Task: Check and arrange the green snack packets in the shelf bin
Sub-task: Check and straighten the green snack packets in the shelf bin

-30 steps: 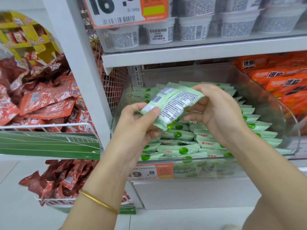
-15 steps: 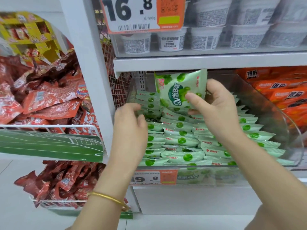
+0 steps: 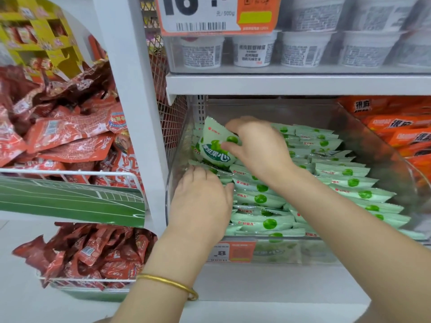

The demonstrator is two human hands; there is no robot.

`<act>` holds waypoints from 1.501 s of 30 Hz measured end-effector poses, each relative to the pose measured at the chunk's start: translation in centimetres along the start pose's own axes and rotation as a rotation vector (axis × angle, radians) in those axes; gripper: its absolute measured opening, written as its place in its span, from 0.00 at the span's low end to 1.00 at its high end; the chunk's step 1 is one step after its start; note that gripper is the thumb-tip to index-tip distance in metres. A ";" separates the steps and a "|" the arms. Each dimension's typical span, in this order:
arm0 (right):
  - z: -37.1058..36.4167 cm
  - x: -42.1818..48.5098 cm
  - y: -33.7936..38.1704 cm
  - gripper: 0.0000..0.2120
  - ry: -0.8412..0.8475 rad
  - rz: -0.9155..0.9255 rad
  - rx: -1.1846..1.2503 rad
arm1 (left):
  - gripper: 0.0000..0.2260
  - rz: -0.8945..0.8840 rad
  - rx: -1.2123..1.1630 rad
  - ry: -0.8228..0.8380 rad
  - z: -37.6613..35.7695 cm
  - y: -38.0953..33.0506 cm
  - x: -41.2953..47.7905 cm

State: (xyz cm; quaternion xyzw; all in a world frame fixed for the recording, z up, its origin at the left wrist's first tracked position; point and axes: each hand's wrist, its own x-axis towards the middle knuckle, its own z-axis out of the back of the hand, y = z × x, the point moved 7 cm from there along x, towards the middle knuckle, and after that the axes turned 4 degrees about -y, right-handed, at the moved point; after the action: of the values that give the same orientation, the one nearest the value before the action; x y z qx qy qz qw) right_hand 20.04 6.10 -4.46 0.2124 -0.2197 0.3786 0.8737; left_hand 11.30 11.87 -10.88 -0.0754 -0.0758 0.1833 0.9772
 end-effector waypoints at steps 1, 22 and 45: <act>-0.1 0.2 0.5 0.12 0.016 0.036 -0.046 | 0.25 0.000 0.013 0.008 0.0 0.0 -0.1; -4.1 -0.2 1.5 0.09 0.312 0.246 -0.048 | 0.25 0.001 -0.017 0.009 -0.2 0.3 -0.7; -6.3 0.3 1.4 0.04 0.398 0.251 -0.131 | 0.27 0.047 -0.063 -0.050 0.4 0.2 -0.5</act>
State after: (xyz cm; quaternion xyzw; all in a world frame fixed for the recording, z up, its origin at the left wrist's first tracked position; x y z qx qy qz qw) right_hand 20.52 10.50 -9.11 0.0477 -0.0921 0.5037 0.8576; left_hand 10.72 11.91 -10.61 -0.1031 -0.1041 0.2056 0.9676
